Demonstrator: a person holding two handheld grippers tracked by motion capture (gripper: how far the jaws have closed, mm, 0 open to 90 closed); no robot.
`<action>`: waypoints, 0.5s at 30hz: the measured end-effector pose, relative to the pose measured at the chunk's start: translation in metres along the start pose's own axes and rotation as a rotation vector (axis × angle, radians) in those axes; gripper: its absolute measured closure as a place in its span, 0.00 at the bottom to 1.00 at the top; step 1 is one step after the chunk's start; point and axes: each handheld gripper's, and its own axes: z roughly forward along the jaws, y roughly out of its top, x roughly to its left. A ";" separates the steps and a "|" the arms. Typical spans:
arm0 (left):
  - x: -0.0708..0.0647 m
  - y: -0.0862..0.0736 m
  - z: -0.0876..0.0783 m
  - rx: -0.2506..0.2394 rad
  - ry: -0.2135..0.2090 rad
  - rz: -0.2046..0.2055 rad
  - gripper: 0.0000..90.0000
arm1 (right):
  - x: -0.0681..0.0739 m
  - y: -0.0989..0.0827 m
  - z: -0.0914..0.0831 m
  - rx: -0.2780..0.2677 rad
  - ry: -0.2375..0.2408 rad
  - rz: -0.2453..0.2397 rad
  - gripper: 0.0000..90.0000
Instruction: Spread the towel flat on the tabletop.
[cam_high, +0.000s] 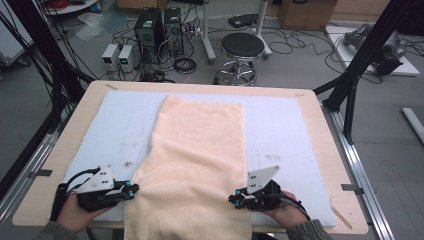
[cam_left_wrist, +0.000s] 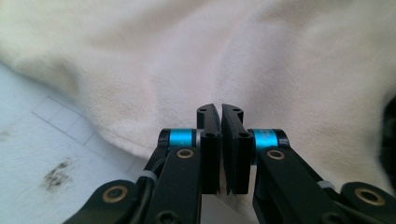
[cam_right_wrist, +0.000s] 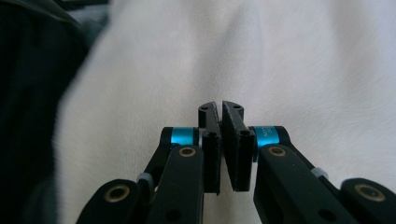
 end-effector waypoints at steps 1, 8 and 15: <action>-0.003 0.000 -0.005 -0.011 -0.004 0.005 0.93 | 0.005 0.003 -0.005 -0.017 0.011 -0.006 0.90; 0.007 -0.012 0.015 0.009 0.014 -0.043 0.71 | -0.003 0.005 -0.007 -0.020 -0.063 0.020 0.72; 0.024 -0.024 0.056 0.125 -0.032 -0.065 0.68 | -0.037 -0.014 0.027 0.111 -0.114 0.082 0.72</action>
